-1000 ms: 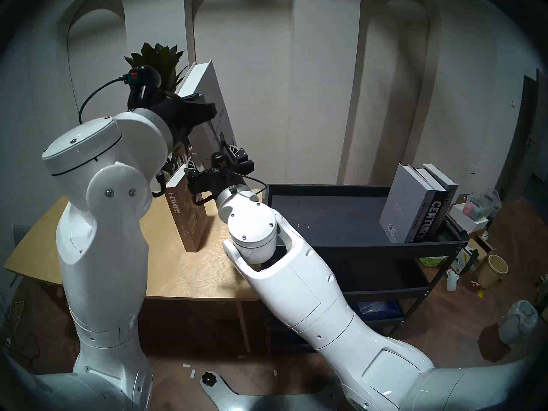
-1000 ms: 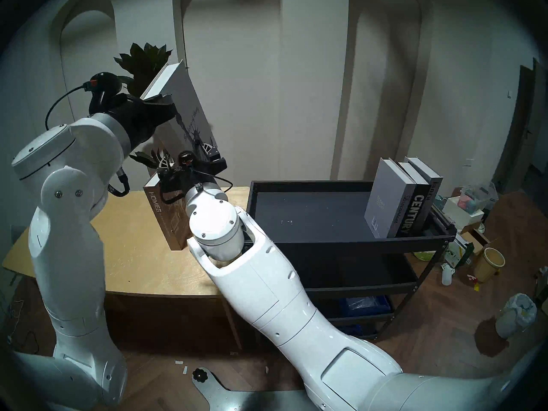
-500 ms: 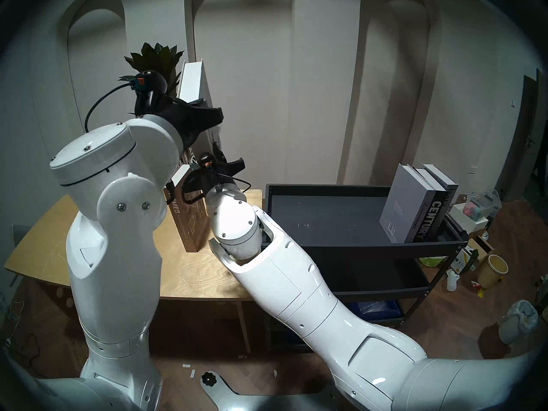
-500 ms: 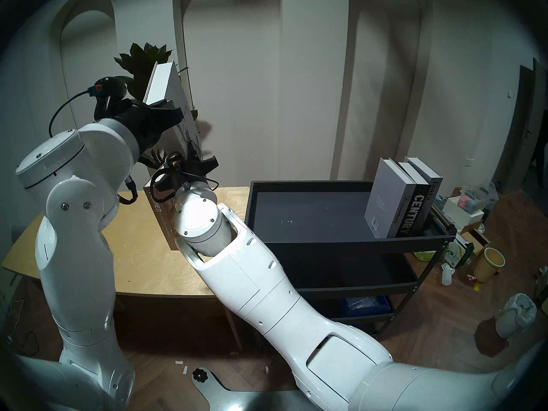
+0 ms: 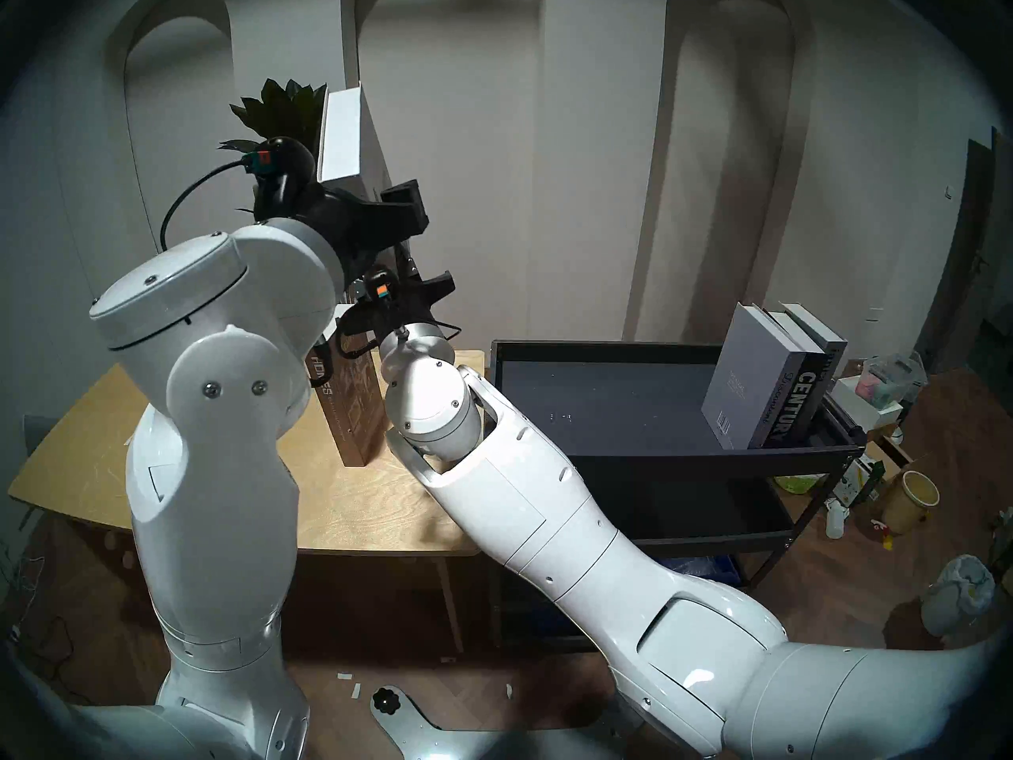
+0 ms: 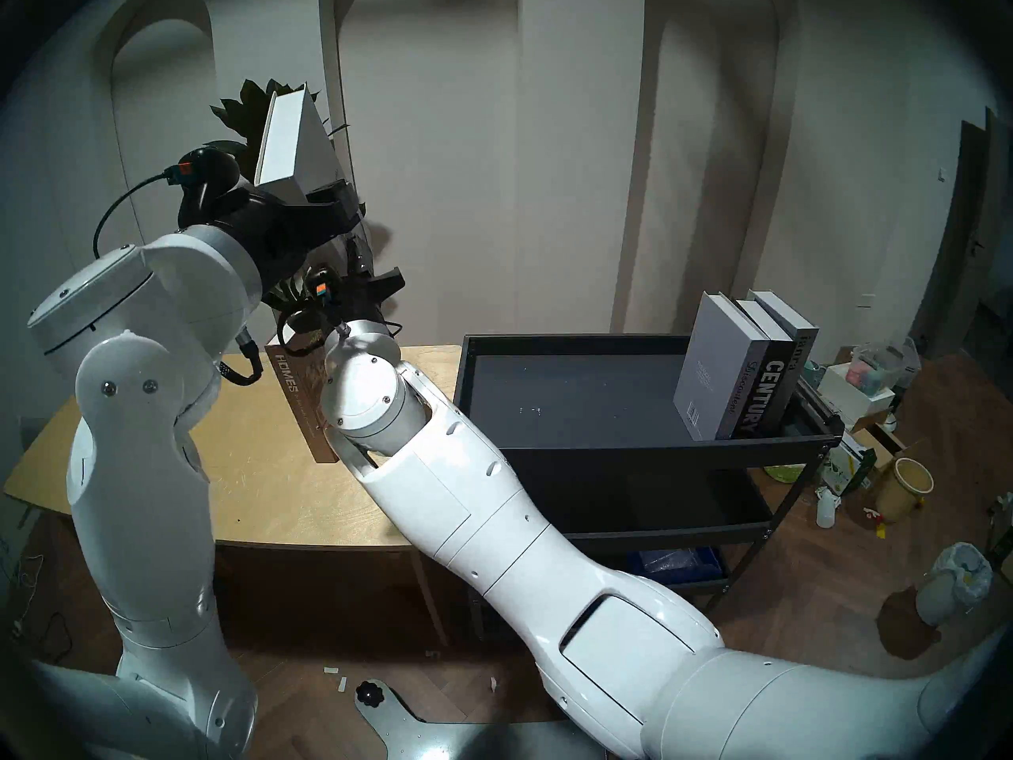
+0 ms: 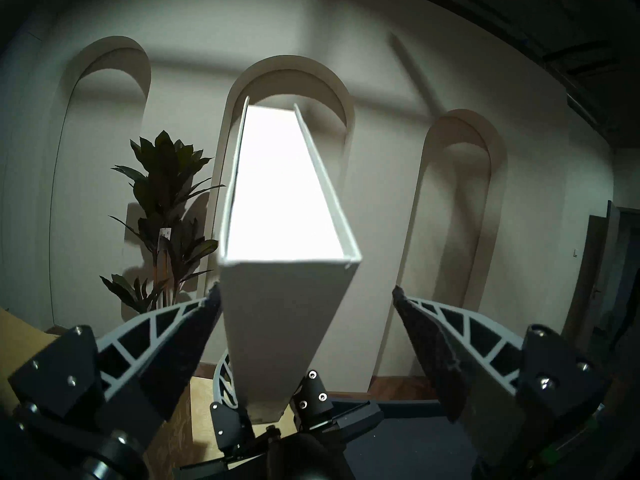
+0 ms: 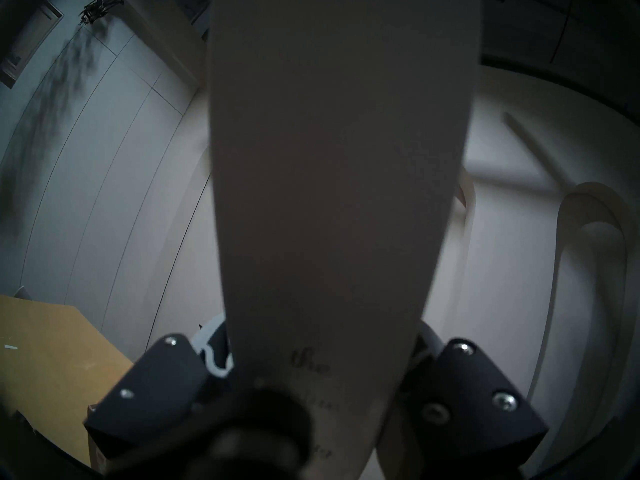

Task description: Move the books from the display table onto the shelf, standing them upright with spines facing out and tallest at one end

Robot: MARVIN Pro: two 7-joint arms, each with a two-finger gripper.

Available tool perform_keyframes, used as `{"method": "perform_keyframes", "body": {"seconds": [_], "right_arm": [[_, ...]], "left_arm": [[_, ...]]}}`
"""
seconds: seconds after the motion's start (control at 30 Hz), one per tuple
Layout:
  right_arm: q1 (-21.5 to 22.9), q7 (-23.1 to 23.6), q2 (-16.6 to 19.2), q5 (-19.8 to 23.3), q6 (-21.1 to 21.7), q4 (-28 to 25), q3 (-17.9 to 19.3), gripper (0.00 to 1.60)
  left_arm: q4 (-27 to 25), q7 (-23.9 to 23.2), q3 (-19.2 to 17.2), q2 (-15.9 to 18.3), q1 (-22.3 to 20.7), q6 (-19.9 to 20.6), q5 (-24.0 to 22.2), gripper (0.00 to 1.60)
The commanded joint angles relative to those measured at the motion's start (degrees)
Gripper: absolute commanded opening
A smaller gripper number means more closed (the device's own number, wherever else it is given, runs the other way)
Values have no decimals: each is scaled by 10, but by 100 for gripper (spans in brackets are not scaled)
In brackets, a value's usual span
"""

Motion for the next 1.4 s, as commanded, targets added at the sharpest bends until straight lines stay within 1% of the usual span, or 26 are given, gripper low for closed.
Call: {"method": "perform_keyframes", "body": {"seconds": [0.0, 0.1, 0.13, 0.17, 0.2, 0.27, 0.3, 0.33, 0.37, 0.4, 0.43, 0.5, 0.53, 0.6, 0.63, 0.7, 0.83, 0.87, 0.9, 0.93, 0.97, 1.13, 1.17, 1.2, 1.3, 1.37], "right_arm": [[26, -10, 6, -16, -10, 6, 8, 0], [16, -7, 21, -19, -7, 17, 10, 0], [16, -7, 21, -19, -7, 17, 10, 0], [14, -7, 25, -19, -9, 22, 11, 0], [10, -8, 30, -20, -9, 25, 11, 0], [5, -8, 40, -21, -12, 29, 12, 0], [3, -8, 43, -21, -14, 31, 13, 0], [1, -9, 49, -22, -16, 33, 15, 0], [-2, -9, 53, -21, -17, 32, 16, 0], [-7, -9, 64, -18, -20, 23, 23, 0], [-7, -9, 64, -18, -20, 23, 23, 0], [-12, -8, 77, -13, -21, 10, 34, 0], [-18, -7, 84, -7, -20, -2, 43, 0], [-26, -9, 98, -3, -18, -24, 56, 0], [-25, -14, 100, -2, -21, -24, 62, 0], [-31, -21, 109, 3, -22, -39, 78, 0], [-45, -29, 126, 17, -16, -73, 108, 0], [-47, -32, 133, 25, -16, -77, 123, 0], [-47, -32, 133, 25, -16, -77, 123, 0], [-52, -33, 138, 30, -13, -89, 132, 0], [-52, -34, 142, 31, -13, -88, 138, 0], [-68, -32, 162, 49, -7, -121, 169, 0], [-74, -31, 167, 54, -5, -135, 176, 0], [-75, -30, 167, 61, -3, -132, 183, 0], [-91, -27, 181, 74, 4, -158, 200, 0], [-100, -26, 187, 83, 10, -165, 211, 0]], "left_arm": [[-6, -48, -66, 53, -42, -10, -7, 160], [-6, -60, -93, 66, -65, -23, -2, 160], [-6, -60, -93, 66, -65, -23, -2, 160], [-4, -66, -101, 70, -77, -25, -4, 160], [-6, -76, -112, 72, -68, -36, -7, 160], [8, -90, -128, 75, -90, -40, -15, 160], [8, -99, -136, 79, -86, -47, -18, 160], [18, -104, -143, 77, -104, -48, -23, 160], [15, -114, -153, 83, -91, -60, -25, 160], [31, -127, -163, 90, -113, -66, -29, 160], [31, -127, -163, 90, -113, -66, -29, 160], [42, -140, -175, 98, -116, -73, -33, 160], [53, -144, -179, 104, -127, -70, -30, 160], [64, -156, -188, 124, -116, -77, -19, 160], [69, -158, -192, 129, -109, -76, -17, 160], [80, -163, -200, 145, -88, -78, -2, 160], [109, -156, -217, 151, -51, -70, 14, 160], [126, -154, -227, 152, -38, -68, 20, 160], [126, -154, -227, 152, -38, -68, 20, 160], [136, -153, -231, 156, -30, -67, 26, 160], [144, -153, -236, 156, -24, -67, 28, 160], [185, -151, -254, 167, 4, -68, 48, 160], [194, -152, -258, 171, 10, -70, 53, 160], [201, -152, -261, 171, 15, -70, 55, 160], [217, -154, -267, 179, 31, -72, 66, 160], [228, -154, -270, 180, 41, -73, 71, 160]]}}
